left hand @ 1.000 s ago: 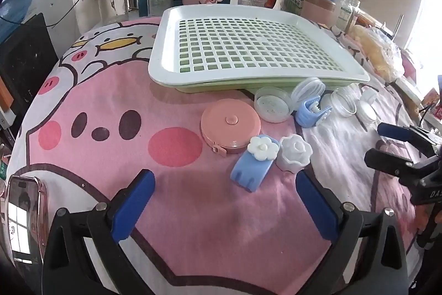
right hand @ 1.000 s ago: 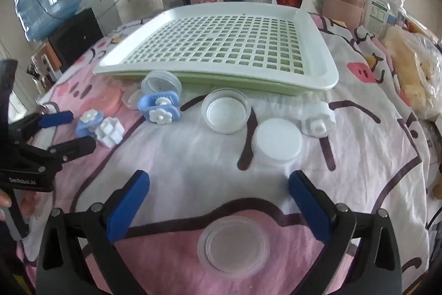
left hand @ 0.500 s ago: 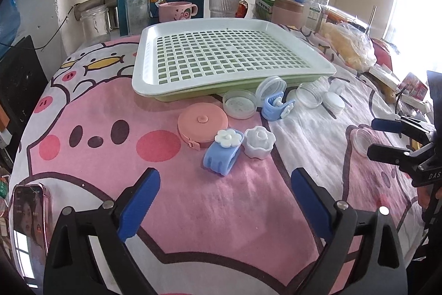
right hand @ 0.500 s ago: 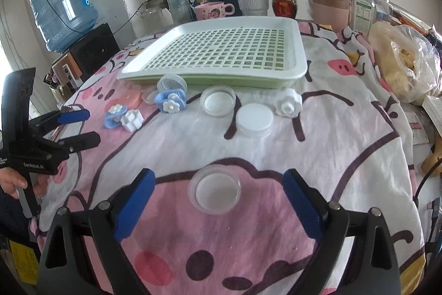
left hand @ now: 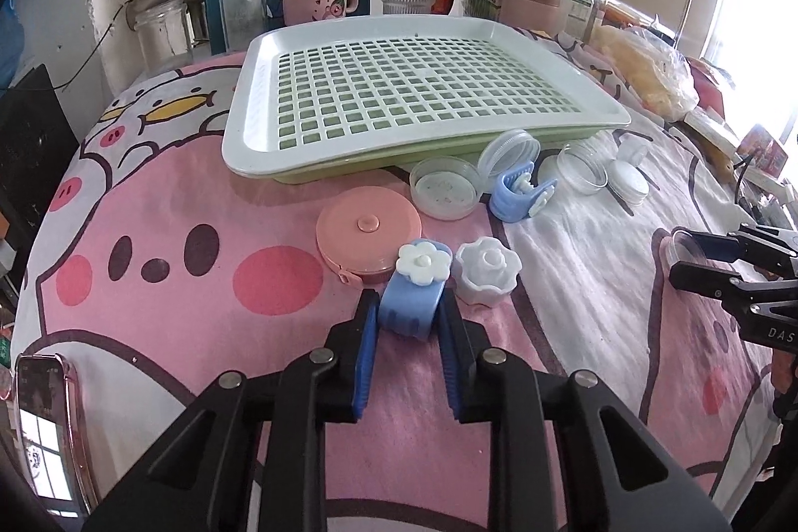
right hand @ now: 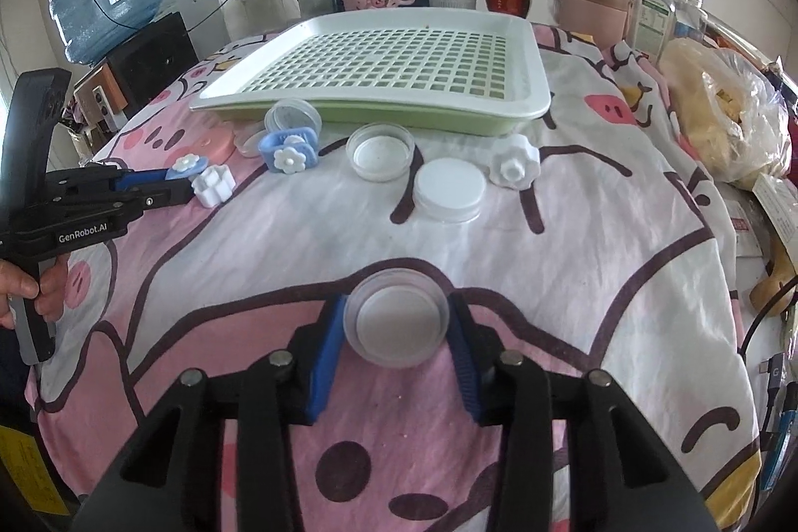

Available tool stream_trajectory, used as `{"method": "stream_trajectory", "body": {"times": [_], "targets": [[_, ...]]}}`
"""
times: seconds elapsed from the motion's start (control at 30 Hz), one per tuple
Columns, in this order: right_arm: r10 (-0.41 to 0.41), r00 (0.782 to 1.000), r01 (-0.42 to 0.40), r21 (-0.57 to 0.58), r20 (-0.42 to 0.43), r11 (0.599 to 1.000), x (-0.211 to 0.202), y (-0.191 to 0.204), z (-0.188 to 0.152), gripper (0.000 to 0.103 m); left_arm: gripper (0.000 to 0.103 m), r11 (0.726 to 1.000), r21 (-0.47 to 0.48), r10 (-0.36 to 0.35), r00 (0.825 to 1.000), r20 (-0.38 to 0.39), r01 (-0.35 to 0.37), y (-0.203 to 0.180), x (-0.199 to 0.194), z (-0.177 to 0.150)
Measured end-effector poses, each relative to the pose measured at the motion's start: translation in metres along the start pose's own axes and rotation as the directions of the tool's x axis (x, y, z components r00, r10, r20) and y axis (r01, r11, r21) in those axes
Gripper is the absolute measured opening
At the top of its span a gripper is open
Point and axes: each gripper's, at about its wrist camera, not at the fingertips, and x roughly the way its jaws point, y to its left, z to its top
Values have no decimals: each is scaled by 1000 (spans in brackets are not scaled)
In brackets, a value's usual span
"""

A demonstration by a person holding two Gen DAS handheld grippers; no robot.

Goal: Organize rigid objects
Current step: 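Grasp the blue flower clip with the left tool while the right tool grasps the clear lid, then lift the blue clip with the left tool while the right tool lifts the clear lid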

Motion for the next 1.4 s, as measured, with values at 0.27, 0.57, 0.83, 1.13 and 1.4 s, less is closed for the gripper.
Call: {"method": "stream_trajectory", "body": {"times": [0.27, 0.57, 0.83, 1.13, 1.4], "targets": [[-13, 999, 13, 2, 49, 1000, -2, 19, 23, 40, 20, 1000, -7, 9, 998, 59, -8, -12, -22, -5], [-56, 998, 56, -13, 21, 998, 21, 39, 31, 40, 20, 999, -15, 43, 997, 71, -42, -17, -18, -8], [-101, 995, 101, -5, 19, 995, 26, 38, 29, 40, 20, 997, -23, 69, 995, 70, -68, -16, -17, -8], [-146, 989, 146, -13, 14, 989, 27, 40, 29, 40, 20, 996, -39, 86, 992, 94, -83, -13, -22, -8], [-178, 984, 178, -17, 24, 984, 26, 41, 28, 40, 20, 995, -35, 96, 990, 101, -93, -14, -23, -8]]}}
